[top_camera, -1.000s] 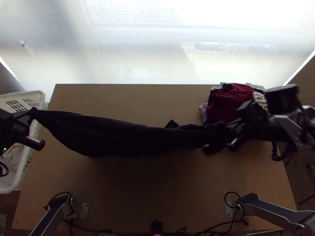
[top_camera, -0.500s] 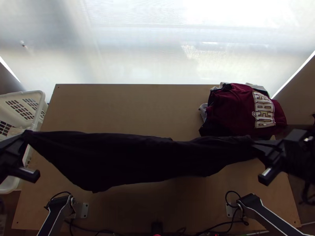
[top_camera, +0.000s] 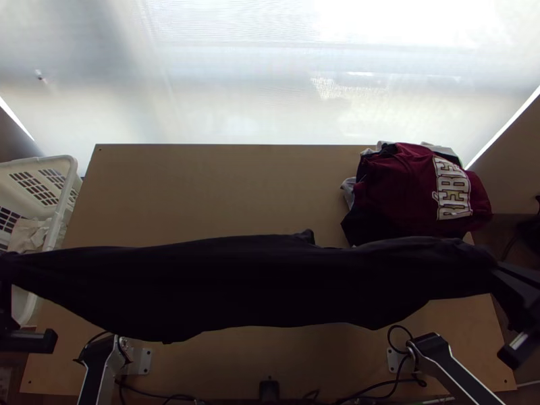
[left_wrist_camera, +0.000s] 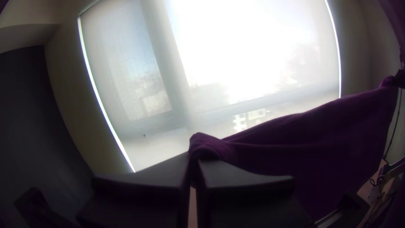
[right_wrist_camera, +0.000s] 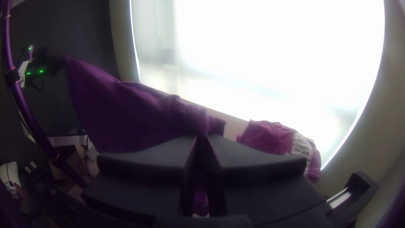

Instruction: Fold the t-shirt

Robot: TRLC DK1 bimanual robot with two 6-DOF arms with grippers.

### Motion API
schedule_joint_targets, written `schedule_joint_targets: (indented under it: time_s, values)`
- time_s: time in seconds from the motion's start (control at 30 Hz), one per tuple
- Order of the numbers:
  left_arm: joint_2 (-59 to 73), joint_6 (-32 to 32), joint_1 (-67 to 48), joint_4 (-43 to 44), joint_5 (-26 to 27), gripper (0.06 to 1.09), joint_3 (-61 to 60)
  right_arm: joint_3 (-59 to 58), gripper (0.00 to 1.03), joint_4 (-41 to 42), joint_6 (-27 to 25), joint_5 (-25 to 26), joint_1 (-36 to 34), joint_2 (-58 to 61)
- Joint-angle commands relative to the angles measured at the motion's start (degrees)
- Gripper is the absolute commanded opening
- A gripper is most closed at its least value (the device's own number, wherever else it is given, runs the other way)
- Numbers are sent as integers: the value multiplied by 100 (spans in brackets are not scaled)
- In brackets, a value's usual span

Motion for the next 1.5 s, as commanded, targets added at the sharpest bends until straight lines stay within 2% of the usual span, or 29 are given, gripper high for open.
schedule_joint_targets:
  time_s: [0.0,0.13,0.23,0.37,0.53,0.63,0.73,0.9,0.97,1.13,1.23,1.3,1.37,1.4,1.47]
  values:
    - [-504,-86,254,-204,-43,10,-67,-412,3,-19,142,-2,-153,-662]
    - [-1075,-86,289,-230,-34,10,-999,-1985,3,-11,151,-46,-109,-1444]
    - [-1102,-15,350,-37,-8,10,-1702,-2680,3,218,107,-90,128,-1348]
    - [-847,240,350,482,124,10,-2775,-3594,3,684,-104,-213,726,-451]
    - [-328,248,315,1949,133,10,-4242,-4042,3,2187,-711,-205,805,1359]
    - [393,196,60,2872,54,10,-4682,-3611,3,2723,-1018,-213,726,2792]
    - [1096,187,-634,3681,-421,10,-4945,-2961,3,3065,-1370,-205,673,4277]
    - [2221,187,-1944,5272,-1265,10,-5605,-1106,3,3022,-1528,-213,418,6668]
    - [2801,90,-2111,5702,-1274,10,-5561,-351,3,2837,-1528,-213,401,7353]
    - [3996,20,-2190,6564,-1318,10,-5385,546,3,2793,-1519,-152,304,8294]
    - [4620,-6,-1917,6827,-1388,9,-5148,1056,3,2837,-1308,-46,120,8663]
    - [4980,20,-1891,7073,-1678,9,-5183,1328,3,2925,-1133,-46,14,8918]
    - [5227,81,-1829,7662,-1933,9,-5332,1645,3,2863,-1185,6,14,9208]
    - [5341,108,-1733,8023,-2056,9,-5332,1759,3,2916,-1212,296,40,9252]
    - [5525,55,-1548,8146,-2179,9,-5042,1987,3,3215,-1177,437,23,9296]
